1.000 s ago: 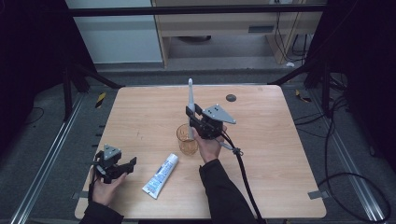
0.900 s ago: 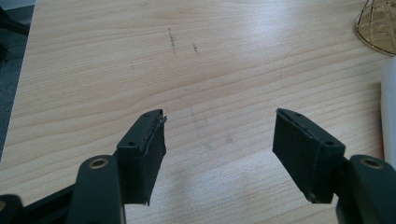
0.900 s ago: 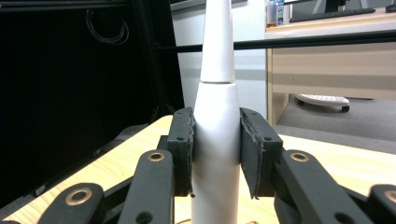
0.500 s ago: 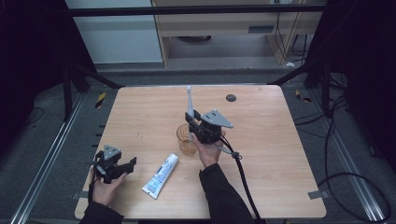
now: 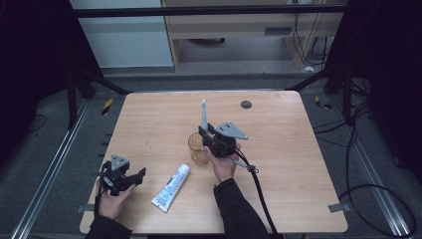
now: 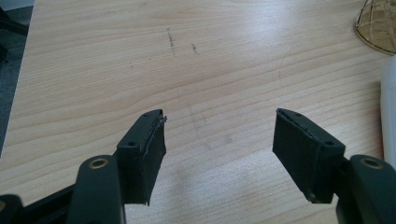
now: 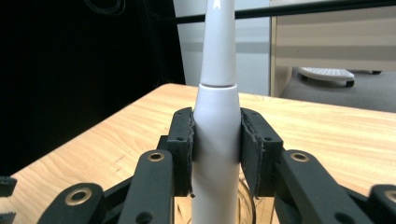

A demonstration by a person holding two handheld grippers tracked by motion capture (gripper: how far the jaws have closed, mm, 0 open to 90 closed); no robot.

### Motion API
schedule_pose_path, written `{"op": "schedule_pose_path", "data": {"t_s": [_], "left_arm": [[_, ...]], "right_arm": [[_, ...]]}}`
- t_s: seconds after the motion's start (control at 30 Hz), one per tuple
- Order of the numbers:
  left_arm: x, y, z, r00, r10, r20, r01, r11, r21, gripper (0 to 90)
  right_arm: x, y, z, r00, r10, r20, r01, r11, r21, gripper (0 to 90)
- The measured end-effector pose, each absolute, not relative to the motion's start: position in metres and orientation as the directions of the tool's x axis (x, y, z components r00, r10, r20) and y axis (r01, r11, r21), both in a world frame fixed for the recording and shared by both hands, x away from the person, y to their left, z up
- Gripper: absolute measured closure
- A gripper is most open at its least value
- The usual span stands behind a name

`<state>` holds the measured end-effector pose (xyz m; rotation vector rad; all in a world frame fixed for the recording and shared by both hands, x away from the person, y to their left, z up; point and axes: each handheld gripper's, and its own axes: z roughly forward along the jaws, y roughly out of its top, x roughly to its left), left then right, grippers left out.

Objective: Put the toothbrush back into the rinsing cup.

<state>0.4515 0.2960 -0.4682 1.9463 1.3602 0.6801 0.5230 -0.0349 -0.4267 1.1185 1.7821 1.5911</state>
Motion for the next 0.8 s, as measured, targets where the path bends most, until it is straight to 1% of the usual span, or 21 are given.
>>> {"op": "schedule_pose_path", "data": {"t_s": [0.47, 0.8], "left_arm": [[0.452, 0.295, -0.469, 0.327, 0.944, 0.044, 0.604, -0.244, 0.759, 33.5], [0.452, 0.295, -0.469, 0.329, 0.943, 0.044, 0.604, -0.246, 0.758, 33.5]], "right_arm": [[0.523, -0.039, -0.439, -0.550, 0.820, 0.158, 0.299, 0.017, 0.954, 67.2], [0.522, -0.039, -0.443, -0.558, 0.818, 0.139, 0.308, 0.049, 0.950, 67.0]]}}
